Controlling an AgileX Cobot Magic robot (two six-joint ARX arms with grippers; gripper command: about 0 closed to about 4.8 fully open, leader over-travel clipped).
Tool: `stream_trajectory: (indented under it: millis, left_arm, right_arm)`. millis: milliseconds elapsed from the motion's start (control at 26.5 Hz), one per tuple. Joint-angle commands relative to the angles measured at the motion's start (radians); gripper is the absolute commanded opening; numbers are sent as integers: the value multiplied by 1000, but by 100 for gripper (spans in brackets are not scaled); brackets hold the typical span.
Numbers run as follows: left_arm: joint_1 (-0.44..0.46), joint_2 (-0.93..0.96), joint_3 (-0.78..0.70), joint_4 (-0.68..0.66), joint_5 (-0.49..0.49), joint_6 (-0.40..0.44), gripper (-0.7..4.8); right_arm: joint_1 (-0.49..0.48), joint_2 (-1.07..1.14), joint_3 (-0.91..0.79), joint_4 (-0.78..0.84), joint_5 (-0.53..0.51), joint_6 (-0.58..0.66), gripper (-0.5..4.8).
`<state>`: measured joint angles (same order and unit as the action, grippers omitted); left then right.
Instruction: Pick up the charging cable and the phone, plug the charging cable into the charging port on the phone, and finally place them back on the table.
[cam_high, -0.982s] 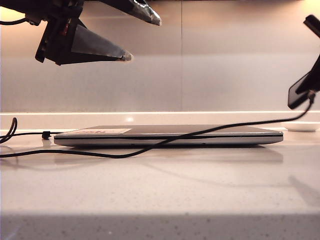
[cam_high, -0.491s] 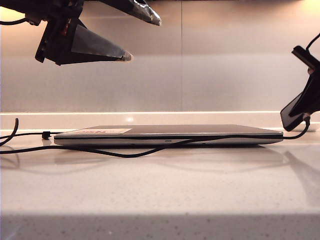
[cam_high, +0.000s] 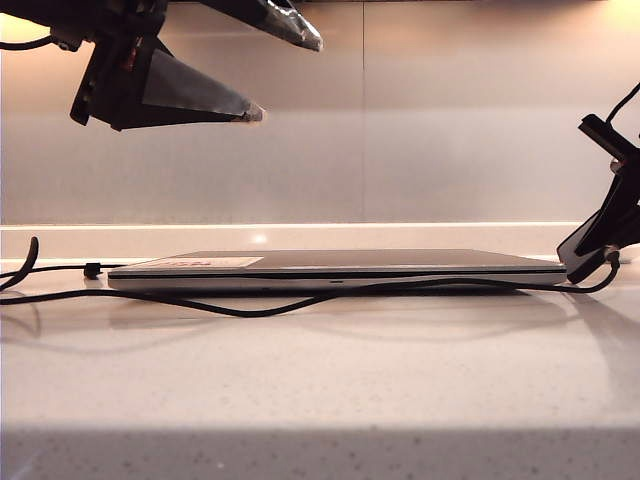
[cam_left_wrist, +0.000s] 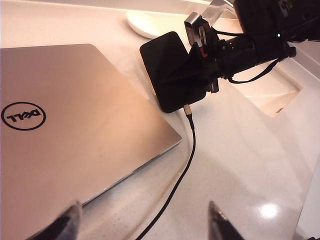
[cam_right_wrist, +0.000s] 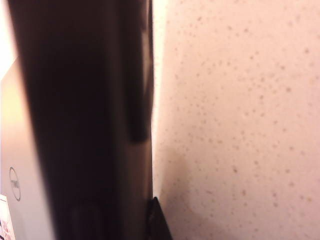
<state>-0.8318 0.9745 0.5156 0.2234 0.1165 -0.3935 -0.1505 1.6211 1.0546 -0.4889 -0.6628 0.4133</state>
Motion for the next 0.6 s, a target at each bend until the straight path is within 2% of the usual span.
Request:
stream_trajectory:
  millis: [38, 113, 302, 605]
  left_arm:
    - [0, -3, 5, 8, 0, 1, 317]
    - [0, -3, 5, 8, 0, 1, 317]
    - [0, -3, 5, 8, 0, 1, 318]
    - [0, -3, 5, 8, 0, 1, 317]
  right_arm:
    - [4, -4, 9, 18, -12, -7, 38]
    - [3, -4, 10, 23, -8, -7, 138]
    - [-4, -5, 36, 2, 0, -29, 140]
    - [-8, -5, 169, -214, 197, -194, 140]
